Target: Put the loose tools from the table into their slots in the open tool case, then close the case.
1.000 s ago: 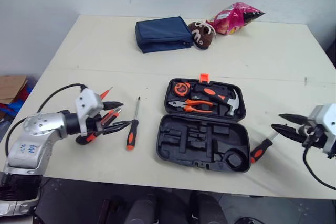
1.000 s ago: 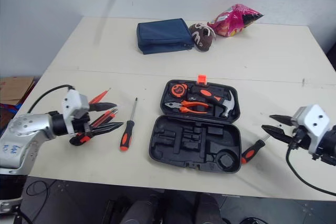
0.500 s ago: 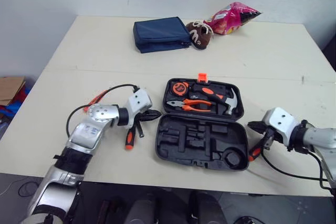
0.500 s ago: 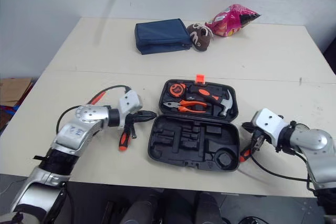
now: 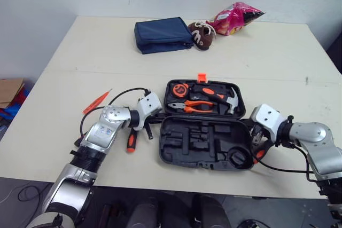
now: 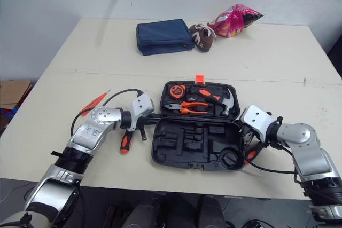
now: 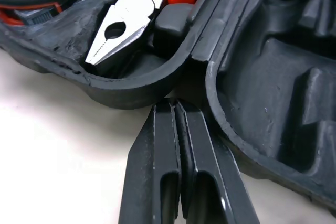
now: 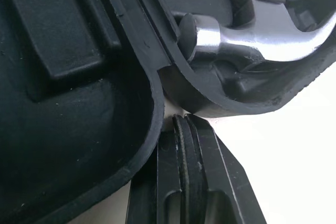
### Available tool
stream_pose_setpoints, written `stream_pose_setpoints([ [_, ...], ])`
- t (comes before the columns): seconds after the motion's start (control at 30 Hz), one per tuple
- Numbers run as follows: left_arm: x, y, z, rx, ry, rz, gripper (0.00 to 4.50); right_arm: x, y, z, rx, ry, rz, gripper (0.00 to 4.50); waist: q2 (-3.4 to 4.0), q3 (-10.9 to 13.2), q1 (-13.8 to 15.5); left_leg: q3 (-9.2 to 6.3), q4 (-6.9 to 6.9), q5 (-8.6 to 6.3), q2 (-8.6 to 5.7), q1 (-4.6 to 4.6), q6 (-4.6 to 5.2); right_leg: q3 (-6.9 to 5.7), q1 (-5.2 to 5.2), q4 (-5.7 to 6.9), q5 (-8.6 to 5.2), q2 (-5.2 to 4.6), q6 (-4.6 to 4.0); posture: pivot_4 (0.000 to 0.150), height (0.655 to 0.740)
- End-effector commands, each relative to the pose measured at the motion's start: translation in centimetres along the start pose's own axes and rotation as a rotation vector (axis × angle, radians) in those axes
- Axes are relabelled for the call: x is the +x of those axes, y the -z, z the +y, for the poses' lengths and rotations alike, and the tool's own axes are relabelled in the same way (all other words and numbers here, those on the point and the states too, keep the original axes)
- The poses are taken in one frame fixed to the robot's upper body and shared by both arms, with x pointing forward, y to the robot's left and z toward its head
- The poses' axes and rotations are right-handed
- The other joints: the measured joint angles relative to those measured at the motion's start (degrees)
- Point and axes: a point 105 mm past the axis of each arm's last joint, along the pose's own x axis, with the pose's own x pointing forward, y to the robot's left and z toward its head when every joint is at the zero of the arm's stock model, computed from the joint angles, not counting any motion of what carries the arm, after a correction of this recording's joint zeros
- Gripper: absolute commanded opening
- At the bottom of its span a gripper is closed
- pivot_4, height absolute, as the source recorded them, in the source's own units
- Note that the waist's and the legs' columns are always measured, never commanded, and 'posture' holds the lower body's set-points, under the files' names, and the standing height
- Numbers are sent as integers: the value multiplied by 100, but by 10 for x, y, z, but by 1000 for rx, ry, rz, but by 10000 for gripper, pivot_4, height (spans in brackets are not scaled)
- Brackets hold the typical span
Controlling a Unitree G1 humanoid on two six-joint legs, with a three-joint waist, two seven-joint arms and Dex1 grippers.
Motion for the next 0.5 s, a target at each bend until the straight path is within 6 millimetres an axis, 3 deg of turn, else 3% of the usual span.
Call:
stream_pose_setpoints([
  [0.03,-7,-9,-5,40,17,-30,602,2,-25,17,-42,-96,-76,0,0,0,6,0,-1,-1,2,0,-1,0,0,-1,0,1,0,1500,7400],
  [0.4,-7,-10,-1,39,-5,-32,602,0,-13,15,-15,-73,-35,0,0,0,21,0,3,-2,3,-1,0,1,0,1,0,1,-1,1500,7400],
  [0.5,-9,-8,-1,54,1,-18,602,-8,-8,5,-34,-27,-14,0,0,0,22,0,3,-2,2,-1,0,1,0,1,0,1,-1,1500,7400],
])
